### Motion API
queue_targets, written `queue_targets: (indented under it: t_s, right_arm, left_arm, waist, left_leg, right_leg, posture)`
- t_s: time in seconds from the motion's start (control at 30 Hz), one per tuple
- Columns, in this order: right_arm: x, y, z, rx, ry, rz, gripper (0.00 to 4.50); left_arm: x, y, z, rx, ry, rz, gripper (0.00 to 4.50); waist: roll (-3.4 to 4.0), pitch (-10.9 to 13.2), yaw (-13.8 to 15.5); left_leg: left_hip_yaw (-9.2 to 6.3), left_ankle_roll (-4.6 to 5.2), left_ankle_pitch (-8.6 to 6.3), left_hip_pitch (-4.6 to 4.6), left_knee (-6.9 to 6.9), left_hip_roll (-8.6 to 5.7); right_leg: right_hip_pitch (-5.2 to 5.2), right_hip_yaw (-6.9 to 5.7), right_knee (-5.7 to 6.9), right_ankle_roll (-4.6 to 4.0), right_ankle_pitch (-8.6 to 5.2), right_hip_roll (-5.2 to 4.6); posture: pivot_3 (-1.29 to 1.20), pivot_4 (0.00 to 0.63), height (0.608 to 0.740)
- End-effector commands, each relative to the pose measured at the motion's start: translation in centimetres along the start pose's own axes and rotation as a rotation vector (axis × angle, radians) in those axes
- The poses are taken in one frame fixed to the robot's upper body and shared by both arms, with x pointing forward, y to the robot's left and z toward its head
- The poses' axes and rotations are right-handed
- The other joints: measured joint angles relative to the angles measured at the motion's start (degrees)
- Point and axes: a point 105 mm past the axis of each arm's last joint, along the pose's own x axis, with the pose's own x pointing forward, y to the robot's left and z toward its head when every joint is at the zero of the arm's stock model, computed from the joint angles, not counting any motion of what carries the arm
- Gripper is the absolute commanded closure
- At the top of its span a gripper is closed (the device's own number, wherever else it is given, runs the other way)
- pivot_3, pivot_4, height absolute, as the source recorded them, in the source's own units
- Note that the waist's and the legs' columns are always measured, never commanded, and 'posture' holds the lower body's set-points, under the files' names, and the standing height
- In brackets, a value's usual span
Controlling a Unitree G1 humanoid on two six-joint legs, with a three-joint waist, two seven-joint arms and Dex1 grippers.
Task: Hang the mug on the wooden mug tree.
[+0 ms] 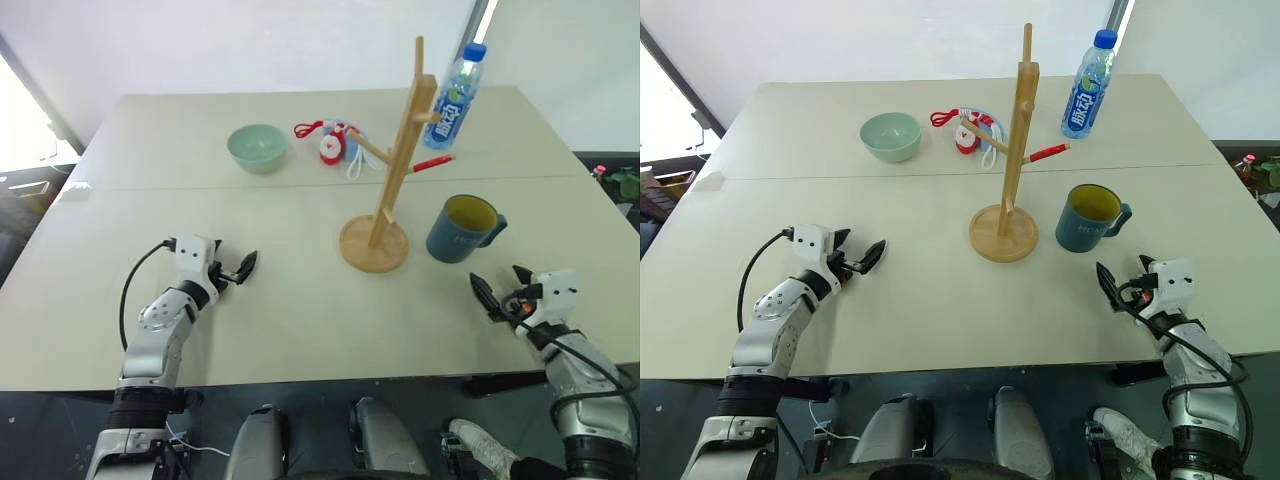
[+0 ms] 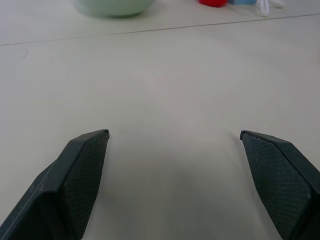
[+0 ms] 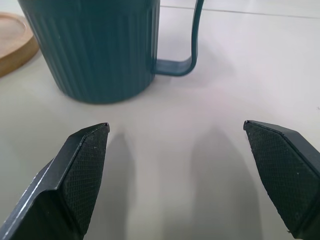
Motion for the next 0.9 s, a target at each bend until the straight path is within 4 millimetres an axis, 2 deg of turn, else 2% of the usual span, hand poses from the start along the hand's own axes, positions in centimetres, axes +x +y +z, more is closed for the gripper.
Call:
queue_targets:
  t_s: [0.03,0.27,0.33,0.47,0.63,0.8,0.9]
  right_arm:
    - [0.0,-0.3,1.0,-0.026,-0.04,0.0,0.03]
    - [0.1,-0.5,1.3,-0.031,-0.047,0.001,0.03]
    - [0.1,-0.7,1.3,-0.036,-0.046,-0.009,0.03]
    - [0.1,-1.1,1.5,-0.041,-0.055,-0.031,0.03]
    - [0.5,-2.6,2.5,-0.075,-0.101,-0.108,0.03]
    - [1.0,-3.5,3.2,-0.107,-0.12,-0.126,0.03]
    - [1.4,-3.9,3.9,-0.108,-0.141,-0.119,0.03]
  left_arm:
    - [-0.5,0.2,0.7,0.016,-0.02,0.003,0.0]
    - [-0.3,0.1,0.7,0.006,-0.01,-0.005,0.0]
    - [-0.2,-0.6,0.9,0.001,-0.024,-0.04,0.0]
    - [-0.2,-3.0,2.0,-0.003,-0.077,-0.175,0.0]
    - [-1.2,-7.7,3.3,-0.017,-0.111,-0.448,0.0]
    - [-2.8,-11.9,3.6,0.032,-0.076,-0.708,0.0]
    - [-3.1,-13.3,3.8,0.058,-0.07,-0.777,0.0]
  waist:
    - [0.0,0.0,0.02]
    - [0.0,0.0,0.01]
    - [0.0,0.0,0.01]
    - [0.0,0.0,0.07]
    - [0.0,0.0,0.03]
    - [0.0,0.0,-0.06]
    - [0.0,0.0,-0.1]
  left_leg:
    - [0.0,0.0,0.0,-0.01,0.0,0.0]
    - [0.01,0.0,0.0,0.0,0.0,0.0]
    - [0.01,0.0,0.0,0.0,0.0,0.0]
    - [0.02,0.0,0.0,-0.02,0.0,0.0]
    - [0.03,0.0,0.0,-0.04,0.0,-0.01]
    - [0.03,0.0,0.0,-0.02,0.0,-0.01]
    - [0.05,0.0,0.0,-0.02,0.0,-0.02]
  right_leg:
    - [0.0,0.0,0.0,0.0,0.0,0.0]
    - [0.0,0.01,-0.01,0.0,0.0,-0.03]
    - [0.0,0.01,-0.01,0.0,0.0,-0.03]
    - [0.0,0.01,-0.02,0.0,0.0,-0.04]
    - [-0.01,0.02,-0.04,-0.01,0.0,-0.06]
    - [-0.01,0.02,-0.03,-0.02,-0.01,-0.01]
    - [-0.01,0.06,-0.03,-0.02,-0.01,-0.01]
  posture:
    - [0.0,0.15,0.74]
    - [0.0,0.15,0.74]
    - [0.0,0.15,0.74]
    - [0.0,0.15,0.74]
    - [0.0,0.15,0.74]
    - [0.0,0.15,0.74]
    - [0.0,0.15,0.74]
